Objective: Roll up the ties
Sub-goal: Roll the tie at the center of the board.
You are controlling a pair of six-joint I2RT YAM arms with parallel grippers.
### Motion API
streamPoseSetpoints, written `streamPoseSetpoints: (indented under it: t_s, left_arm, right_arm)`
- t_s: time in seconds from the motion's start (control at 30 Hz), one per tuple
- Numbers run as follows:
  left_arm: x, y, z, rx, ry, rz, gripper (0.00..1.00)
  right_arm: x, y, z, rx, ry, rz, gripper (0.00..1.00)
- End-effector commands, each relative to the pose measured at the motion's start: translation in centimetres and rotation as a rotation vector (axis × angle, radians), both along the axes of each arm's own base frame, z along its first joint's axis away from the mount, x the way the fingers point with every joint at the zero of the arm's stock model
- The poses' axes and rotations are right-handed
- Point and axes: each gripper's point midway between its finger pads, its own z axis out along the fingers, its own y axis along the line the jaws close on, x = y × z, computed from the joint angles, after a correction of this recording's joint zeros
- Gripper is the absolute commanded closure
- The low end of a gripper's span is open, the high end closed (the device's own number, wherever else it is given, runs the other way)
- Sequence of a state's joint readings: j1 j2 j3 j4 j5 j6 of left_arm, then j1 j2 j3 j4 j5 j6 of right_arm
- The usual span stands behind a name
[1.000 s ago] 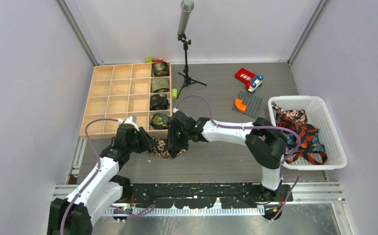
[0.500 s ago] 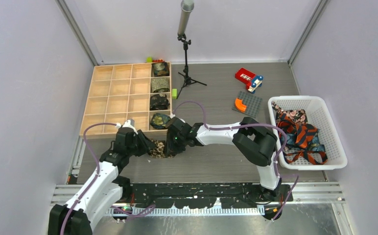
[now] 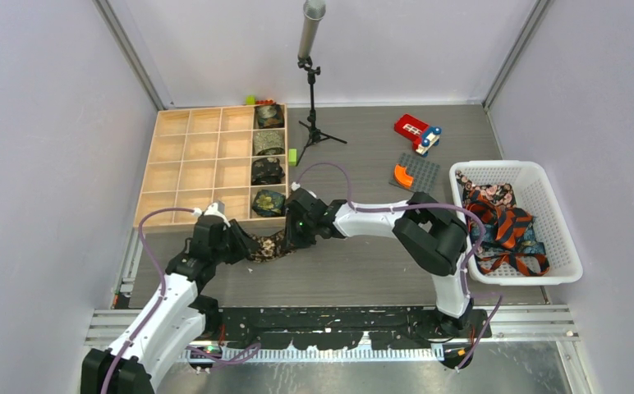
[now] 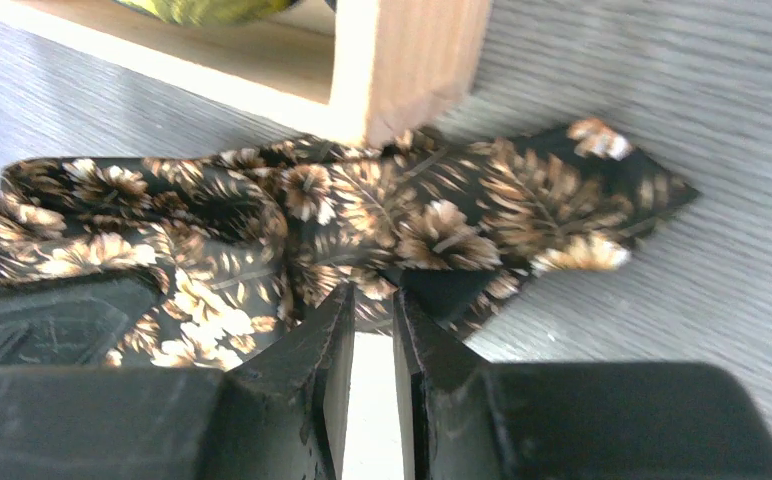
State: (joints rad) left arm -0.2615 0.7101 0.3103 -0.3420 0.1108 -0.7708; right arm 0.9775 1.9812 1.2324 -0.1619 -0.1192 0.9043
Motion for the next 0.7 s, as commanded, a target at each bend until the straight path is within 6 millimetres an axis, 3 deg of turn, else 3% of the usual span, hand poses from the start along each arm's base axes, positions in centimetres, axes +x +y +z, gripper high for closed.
streamPoseSetpoints:
  t_s: [0.0, 0.13, 0.23, 0.47, 0.67]
  left_arm:
    - [0.5, 0.8, 0.7, 0.042, -0.019, 0.027, 1.0]
    - [0.6, 1.7, 0.7, 0.092, -0.002, 0.053, 1.0]
    - [0.8, 2.6, 0.7, 0.137, 0.009, 0.084, 1.0]
    - [0.9, 3.2, 0.6, 0.231, 0.016, 0.093, 1.0]
    - [0.9, 3.1, 0.5, 0.407, 0.023, 0.078, 1.0]
  right_arm:
    - [0.3, -2.2, 2.8, -0.047, -0.071, -0.009, 0.73]
    - [-0.3, -0.4, 6.9, 0.036, -0.103, 0.015, 0.72]
    - [-0.4, 1.0, 7.9, 0.074, -0.104, 0.023, 0.72]
    - [-0.3, 4.0, 6.1, 0.125, -0.065, 0.035, 0.73]
    - [1.3, 3.3, 2.2, 0.056, -0.034, -0.002, 0.74]
